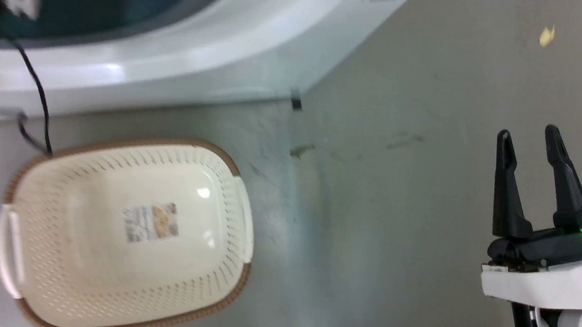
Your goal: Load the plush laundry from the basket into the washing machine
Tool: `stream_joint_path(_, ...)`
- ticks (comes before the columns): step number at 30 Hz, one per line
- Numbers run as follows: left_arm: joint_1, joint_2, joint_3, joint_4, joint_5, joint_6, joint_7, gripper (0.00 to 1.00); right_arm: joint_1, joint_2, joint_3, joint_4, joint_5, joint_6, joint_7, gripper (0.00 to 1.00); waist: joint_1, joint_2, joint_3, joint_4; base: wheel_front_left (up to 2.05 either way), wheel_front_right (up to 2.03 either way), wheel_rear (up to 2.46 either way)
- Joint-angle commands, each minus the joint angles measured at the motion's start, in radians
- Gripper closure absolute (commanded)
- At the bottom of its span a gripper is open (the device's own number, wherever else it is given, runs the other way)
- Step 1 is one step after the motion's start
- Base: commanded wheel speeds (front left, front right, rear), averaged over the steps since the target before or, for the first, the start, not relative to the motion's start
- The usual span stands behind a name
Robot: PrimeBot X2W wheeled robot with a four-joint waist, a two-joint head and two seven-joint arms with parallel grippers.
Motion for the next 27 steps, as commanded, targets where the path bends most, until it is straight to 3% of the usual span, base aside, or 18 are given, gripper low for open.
stream_joint_path(1,0.035,-0.009,-0.003,0.003,-0.011,0.004,-0.034,0.0,0.015,0.0,-0.007,0.0,-0.014,0.001,-0.005,0.0,0.0001,0.0,-0.093,0.054,0.0,0.0,0.0)
stream_joint_path(9,0.235,-0.105,0.021,-0.047,-0.122,0.003,-0.259,0.0,0.076,0.0,-0.033,0.0,-0.076,0.001,-0.005,0.0,0.0001,0.0,-0.291,0.155,0.0,0.0,0.0)
stream_joint_path(16,0.501,-0.184,0.053,-0.253,-0.19,0.027,-0.365,0.0,0.135,0.0,-0.024,0.011,-0.115,0.001,-0.005,0.0,0.0001,0.0,-0.432,0.229,0.0,0.0,0.0)
stream_joint_path(22,0.787,-0.217,0.047,-0.524,-0.16,0.109,-0.381,0.0,0.183,0.0,-0.015,0.018,-0.123,0.001,-0.005,0.0,0.0001,0.0,-0.499,0.275,0.0,0.0,0.0)
stream_joint_path(27,1.0,-0.229,0.048,-0.687,-0.099,0.221,-0.384,0.0,0.217,0.0,-0.012,0.027,-0.118,0.001,-0.005,0.0,0.0001,0.0,-0.526,0.296,0.0,0.0,0.0)
